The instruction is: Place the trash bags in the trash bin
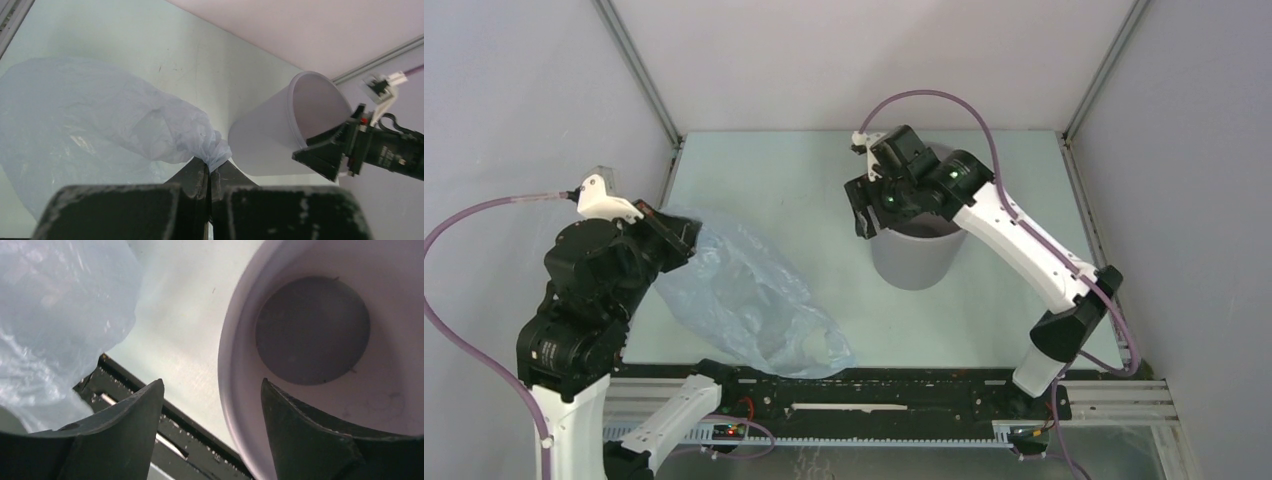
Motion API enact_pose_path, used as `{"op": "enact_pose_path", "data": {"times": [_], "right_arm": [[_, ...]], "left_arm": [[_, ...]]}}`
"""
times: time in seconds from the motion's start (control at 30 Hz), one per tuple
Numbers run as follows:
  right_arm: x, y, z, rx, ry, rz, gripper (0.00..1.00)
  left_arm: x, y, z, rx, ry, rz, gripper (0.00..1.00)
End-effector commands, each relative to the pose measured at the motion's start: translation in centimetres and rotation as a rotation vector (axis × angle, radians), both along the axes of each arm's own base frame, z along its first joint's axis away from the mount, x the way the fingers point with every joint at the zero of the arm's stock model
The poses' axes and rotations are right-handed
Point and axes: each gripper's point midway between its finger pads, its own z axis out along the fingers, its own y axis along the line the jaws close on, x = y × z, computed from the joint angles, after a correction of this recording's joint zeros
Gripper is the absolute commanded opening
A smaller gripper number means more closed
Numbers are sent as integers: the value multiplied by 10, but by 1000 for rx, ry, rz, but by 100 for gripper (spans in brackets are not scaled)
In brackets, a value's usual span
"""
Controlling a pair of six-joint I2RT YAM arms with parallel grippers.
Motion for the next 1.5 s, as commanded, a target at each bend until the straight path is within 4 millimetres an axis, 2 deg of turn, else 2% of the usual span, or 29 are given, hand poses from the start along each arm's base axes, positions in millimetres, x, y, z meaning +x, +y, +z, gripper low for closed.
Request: {"op": "enact_pose_path", "data": {"times": [0.0,0.13,0.23,0.33,0.4,0.5,0.63,0.8,1.0,1.07,1.13,1.2,1.23,1.27,1.37,1.47], "right_arm": [[-35,-25,37,51,-8,-48,82],[-67,-24,44,64,-10,-30,87],[-89,-15,50,108,-6,-8,89],[-112,9,49,209,29,51,90],[-137,31,49,309,90,149,90],[-161,46,47,406,172,214,91],[-167,45,26,406,233,177,93],[-176,53,-7,436,347,81,93],[-172,54,-46,378,291,-122,93],[-170,58,-55,385,240,-167,87],[-169,64,-60,390,234,-192,73],[-168,68,-47,439,224,-193,50],[-165,66,-35,472,206,-201,33],[-162,62,-19,513,181,-210,23],[-154,44,36,645,95,-200,11],[-151,27,100,808,37,-120,7]], "left_arm": [[7,0,9,-33,-20,26,0],[10,-2,4,-58,1,31,0],[8,-4,3,-83,15,35,0],[8,-6,2,-116,24,41,0],[8,-8,2,-136,21,35,0],[7,-9,7,-153,3,33,0],[4,-7,20,-157,-29,32,0],[8,-17,22,-194,-30,-1,0],[10,-36,19,-262,-20,-81,0],[8,-39,18,-290,-22,-94,0],[5,-44,22,-311,-40,-119,0],[1,-51,24,-326,-42,-165,0],[-1,-55,27,-330,-48,-196,0],[-4,-60,33,-334,-63,-232,0],[-15,-82,60,-362,-155,-393,0],[-30,-103,98,-429,-270,-562,0]]}}
